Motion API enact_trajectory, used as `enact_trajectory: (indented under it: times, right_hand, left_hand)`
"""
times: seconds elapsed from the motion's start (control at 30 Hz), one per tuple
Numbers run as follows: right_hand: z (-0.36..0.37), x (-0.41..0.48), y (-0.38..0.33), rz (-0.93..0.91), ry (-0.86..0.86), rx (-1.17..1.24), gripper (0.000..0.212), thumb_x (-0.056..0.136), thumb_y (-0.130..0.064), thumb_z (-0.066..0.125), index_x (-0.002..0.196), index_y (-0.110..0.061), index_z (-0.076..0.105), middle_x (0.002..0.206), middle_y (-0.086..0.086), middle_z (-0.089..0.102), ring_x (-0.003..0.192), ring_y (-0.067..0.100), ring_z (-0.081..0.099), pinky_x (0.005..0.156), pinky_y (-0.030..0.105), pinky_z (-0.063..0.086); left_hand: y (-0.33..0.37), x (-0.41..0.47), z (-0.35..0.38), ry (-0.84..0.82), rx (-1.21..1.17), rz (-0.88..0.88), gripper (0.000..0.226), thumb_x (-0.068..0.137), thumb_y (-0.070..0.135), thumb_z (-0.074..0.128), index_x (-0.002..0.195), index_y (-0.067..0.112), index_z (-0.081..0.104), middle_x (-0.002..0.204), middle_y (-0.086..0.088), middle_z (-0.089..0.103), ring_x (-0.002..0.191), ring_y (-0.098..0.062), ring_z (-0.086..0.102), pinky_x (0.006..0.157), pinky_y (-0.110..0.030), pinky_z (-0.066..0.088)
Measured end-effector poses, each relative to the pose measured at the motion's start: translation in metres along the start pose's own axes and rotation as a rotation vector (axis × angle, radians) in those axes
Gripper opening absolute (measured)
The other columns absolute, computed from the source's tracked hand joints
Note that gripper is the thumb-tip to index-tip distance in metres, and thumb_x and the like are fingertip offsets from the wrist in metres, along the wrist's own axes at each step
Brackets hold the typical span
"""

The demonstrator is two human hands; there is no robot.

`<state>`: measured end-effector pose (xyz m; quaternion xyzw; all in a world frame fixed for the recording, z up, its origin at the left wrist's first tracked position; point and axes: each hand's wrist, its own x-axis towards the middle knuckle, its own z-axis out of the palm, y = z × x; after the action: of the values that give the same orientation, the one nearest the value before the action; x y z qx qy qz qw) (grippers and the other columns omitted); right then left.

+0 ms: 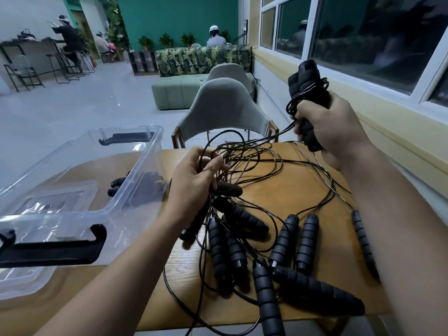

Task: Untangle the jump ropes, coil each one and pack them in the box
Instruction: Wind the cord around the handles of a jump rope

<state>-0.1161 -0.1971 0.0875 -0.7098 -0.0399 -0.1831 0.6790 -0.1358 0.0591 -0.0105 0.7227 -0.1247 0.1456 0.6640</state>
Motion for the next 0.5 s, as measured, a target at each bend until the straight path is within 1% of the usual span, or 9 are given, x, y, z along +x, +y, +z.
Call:
enact_trajectory:
  times: [0.03, 0.1, 0.17, 0.23, 0.27, 0.33, 0.4, 0.47, 0.5]
  right_hand:
    - [-0.0009, 0.0005, -0.0002, 0.006, 0.008, 0.008, 0.02, 0.085, -0.009, 0.063, 0.104, -0.012, 0.061, 0.087, 0.016, 0.059, 0.072, 0.029, 0.056, 0.065, 0.043, 0.046]
    - [-0.0027, 0.0011, -0.0003, 0.018, 0.016, 0.029, 0.022, 0.084, -0.01, 0.064, 0.106, -0.011, 0.062, 0.087, 0.015, 0.059, 0.072, 0.028, 0.057, 0.066, 0.044, 0.046]
    - [-0.0036, 0.0014, -0.0003, 0.022, 0.023, 0.038, 0.023, 0.083, -0.011, 0.064, 0.106, -0.01, 0.063, 0.087, 0.015, 0.06, 0.071, 0.027, 0.057, 0.064, 0.042, 0.046]
    - [-0.0037, 0.0014, -0.0004, 0.019, 0.031, 0.043, 0.022, 0.084, -0.01, 0.064, 0.106, -0.009, 0.063, 0.087, 0.016, 0.059, 0.069, 0.026, 0.056, 0.06, 0.038, 0.046]
    - [-0.0036, 0.0014, -0.0007, 0.019, 0.033, 0.048, 0.021, 0.084, -0.009, 0.063, 0.105, -0.008, 0.063, 0.087, 0.016, 0.059, 0.068, 0.027, 0.055, 0.059, 0.037, 0.046]
    - [-0.0028, 0.0012, -0.0008, 0.02, 0.028, 0.056, 0.022, 0.084, -0.01, 0.064, 0.105, -0.008, 0.063, 0.087, 0.016, 0.059, 0.068, 0.027, 0.055, 0.06, 0.038, 0.046]
    - [-0.0025, 0.0011, -0.0013, 0.012, 0.028, 0.05, 0.024, 0.083, -0.011, 0.064, 0.107, -0.008, 0.063, 0.087, 0.015, 0.059, 0.069, 0.026, 0.056, 0.06, 0.04, 0.045]
    - [-0.0023, 0.0011, -0.0025, 0.01, 0.032, 0.051, 0.022, 0.084, -0.011, 0.064, 0.106, -0.008, 0.063, 0.087, 0.015, 0.059, 0.067, 0.026, 0.056, 0.058, 0.036, 0.046]
    - [-0.0027, 0.0016, -0.0031, 0.011, 0.032, 0.054, 0.021, 0.085, -0.011, 0.063, 0.105, -0.007, 0.063, 0.086, 0.015, 0.059, 0.065, 0.025, 0.056, 0.057, 0.034, 0.045]
  left_hand:
    - [0.0003, 0.0009, -0.0007, -0.011, -0.06, -0.026, 0.009, 0.106, 0.011, 0.062, 0.11, 0.004, 0.059, 0.098, -0.022, 0.075, 0.047, -0.01, 0.05, 0.048, -0.018, 0.045]
    - [0.0005, 0.0034, -0.0028, -0.034, -0.142, -0.083, 0.01, 0.106, 0.017, 0.062, 0.11, 0.008, 0.063, 0.098, -0.019, 0.076, 0.05, -0.011, 0.041, 0.047, -0.016, 0.039]
    - [0.0009, 0.0035, -0.0045, -0.037, -0.191, -0.145, 0.013, 0.108, 0.022, 0.059, 0.108, 0.01, 0.064, 0.098, -0.018, 0.077, 0.051, -0.01, 0.043, 0.045, -0.014, 0.037]
    - [0.0019, 0.003, -0.0048, -0.031, -0.192, -0.188, 0.016, 0.109, 0.024, 0.056, 0.101, 0.013, 0.064, 0.096, -0.019, 0.077, 0.05, -0.009, 0.046, 0.044, -0.014, 0.037]
    - [0.0011, 0.0034, -0.0056, -0.031, -0.181, -0.196, 0.018, 0.109, 0.025, 0.057, 0.096, 0.014, 0.064, 0.093, -0.018, 0.076, 0.05, -0.009, 0.046, 0.045, -0.014, 0.037]
    - [0.0026, 0.0038, -0.0049, -0.05, -0.178, -0.214, 0.023, 0.106, 0.029, 0.062, 0.087, 0.017, 0.062, 0.084, -0.015, 0.07, 0.05, -0.01, 0.041, 0.046, -0.013, 0.035]
    - [0.0055, 0.0052, -0.0049, -0.087, -0.203, -0.242, 0.025, 0.104, 0.036, 0.064, 0.09, 0.015, 0.064, 0.081, -0.013, 0.066, 0.052, -0.011, 0.037, 0.046, -0.013, 0.035]
    - [0.008, 0.0045, -0.0056, -0.11, -0.196, -0.244, 0.024, 0.104, 0.037, 0.064, 0.096, 0.014, 0.066, 0.081, -0.013, 0.067, 0.053, -0.011, 0.043, 0.049, -0.014, 0.038]
    - [0.0084, 0.004, -0.0059, -0.114, -0.187, -0.24, 0.021, 0.104, 0.033, 0.064, 0.097, 0.013, 0.066, 0.082, -0.014, 0.069, 0.053, -0.01, 0.048, 0.052, -0.016, 0.04]
